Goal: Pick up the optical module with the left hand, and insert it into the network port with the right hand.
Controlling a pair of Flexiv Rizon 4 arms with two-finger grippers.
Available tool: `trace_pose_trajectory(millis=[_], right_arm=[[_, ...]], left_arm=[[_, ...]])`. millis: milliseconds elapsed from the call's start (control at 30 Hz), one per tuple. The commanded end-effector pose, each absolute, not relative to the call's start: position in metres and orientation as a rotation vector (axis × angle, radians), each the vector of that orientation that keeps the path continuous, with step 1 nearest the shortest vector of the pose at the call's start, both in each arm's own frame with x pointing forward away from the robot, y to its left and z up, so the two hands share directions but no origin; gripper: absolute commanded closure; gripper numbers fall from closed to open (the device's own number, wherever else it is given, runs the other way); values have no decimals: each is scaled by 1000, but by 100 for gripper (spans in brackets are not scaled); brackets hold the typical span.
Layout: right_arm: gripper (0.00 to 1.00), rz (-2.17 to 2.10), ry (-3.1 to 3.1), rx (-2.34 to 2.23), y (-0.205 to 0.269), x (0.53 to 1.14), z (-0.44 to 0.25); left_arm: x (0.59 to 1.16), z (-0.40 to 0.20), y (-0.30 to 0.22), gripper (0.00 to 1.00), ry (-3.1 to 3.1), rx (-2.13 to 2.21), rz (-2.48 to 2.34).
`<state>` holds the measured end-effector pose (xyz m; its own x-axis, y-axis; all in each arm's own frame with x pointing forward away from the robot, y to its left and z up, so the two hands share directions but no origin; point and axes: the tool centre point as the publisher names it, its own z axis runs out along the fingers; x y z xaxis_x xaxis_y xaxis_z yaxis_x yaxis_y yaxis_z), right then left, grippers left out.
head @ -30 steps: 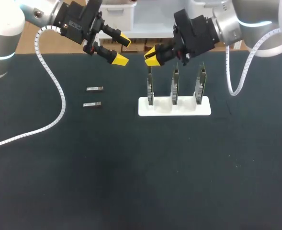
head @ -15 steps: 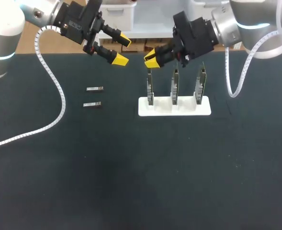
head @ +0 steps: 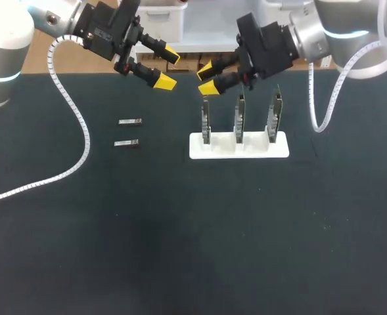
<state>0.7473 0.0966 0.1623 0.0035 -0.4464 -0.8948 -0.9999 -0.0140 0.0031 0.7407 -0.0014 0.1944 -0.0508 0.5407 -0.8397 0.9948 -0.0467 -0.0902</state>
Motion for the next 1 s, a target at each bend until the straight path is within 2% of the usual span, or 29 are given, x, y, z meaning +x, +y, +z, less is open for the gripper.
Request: trace_pose_trajectory(millis=[33, 167, 200, 233, 267, 300, 1000], right_arm=[[0, 970, 1533, -1555, 98, 750, 166], [0, 974, 1514, -1556, 100, 752, 171], [11, 975, 1505, -1557, 100, 752, 171], [53, 973, 1503, -1562, 100, 752, 171], [81, 972, 1490, -1567, 100, 753, 172], [100, 971, 1489, -1566, 100, 752, 172], [100, 978, 1491, -1564, 100, 752, 169]], left_arm=[[741, 195, -2, 0, 1651, 1643, -992], [741, 195, -2, 0, 1651, 1643, -992], [741, 195, -2, 0, 1651, 1643, -992], [741, 195, -2, 0, 1651, 1643, -992], [741, 195, -2, 0, 1651, 1643, -992], [741, 195, -2, 0, 1651, 1643, -992], [741, 195, -2, 0, 1651, 1643, -992]])
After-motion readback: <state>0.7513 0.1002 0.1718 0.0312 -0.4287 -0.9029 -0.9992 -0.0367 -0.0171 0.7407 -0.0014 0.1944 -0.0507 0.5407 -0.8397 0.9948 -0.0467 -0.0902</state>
